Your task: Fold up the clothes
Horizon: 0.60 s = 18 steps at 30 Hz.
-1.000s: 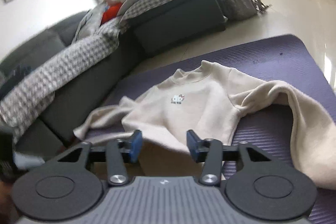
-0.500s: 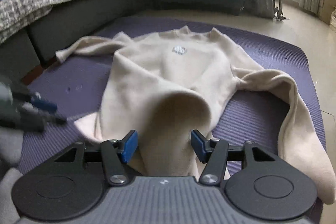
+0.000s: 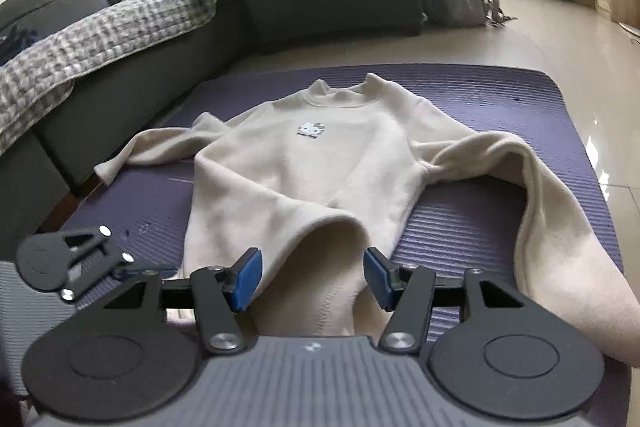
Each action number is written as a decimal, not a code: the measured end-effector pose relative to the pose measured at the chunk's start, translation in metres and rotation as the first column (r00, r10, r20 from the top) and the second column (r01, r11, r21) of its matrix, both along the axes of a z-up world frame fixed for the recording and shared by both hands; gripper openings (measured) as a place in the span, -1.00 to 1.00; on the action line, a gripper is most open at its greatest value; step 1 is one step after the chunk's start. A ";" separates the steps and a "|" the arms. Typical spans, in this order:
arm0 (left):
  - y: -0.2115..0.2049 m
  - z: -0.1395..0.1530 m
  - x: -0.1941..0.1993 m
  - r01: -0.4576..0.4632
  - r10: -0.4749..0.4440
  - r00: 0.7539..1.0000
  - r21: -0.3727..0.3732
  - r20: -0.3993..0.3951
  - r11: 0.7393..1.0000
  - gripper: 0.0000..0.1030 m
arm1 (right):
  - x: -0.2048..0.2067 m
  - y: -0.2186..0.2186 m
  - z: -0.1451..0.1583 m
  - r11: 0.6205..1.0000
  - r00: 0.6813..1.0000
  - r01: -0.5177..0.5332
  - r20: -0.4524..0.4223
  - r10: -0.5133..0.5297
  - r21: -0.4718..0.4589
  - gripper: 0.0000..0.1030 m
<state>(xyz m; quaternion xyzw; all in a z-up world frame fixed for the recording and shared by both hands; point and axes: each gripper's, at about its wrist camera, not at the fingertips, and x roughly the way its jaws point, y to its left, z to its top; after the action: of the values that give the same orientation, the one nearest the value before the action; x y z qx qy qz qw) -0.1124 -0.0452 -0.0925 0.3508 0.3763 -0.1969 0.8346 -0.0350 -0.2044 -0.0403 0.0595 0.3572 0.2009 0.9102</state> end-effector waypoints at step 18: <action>0.171 0.018 0.037 -0.806 0.776 0.587 -0.072 -0.232 0.588 -0.75 | -0.002 -0.035 -0.011 0.985 0.985 0.046 -0.157 -0.073 -0.166 0.07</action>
<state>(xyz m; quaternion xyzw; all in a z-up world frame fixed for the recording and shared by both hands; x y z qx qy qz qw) -0.0754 0.1257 -0.0745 0.0547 0.5468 0.1347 0.8245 -0.0371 -0.2394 -0.0514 0.0122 0.4433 0.1385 0.8855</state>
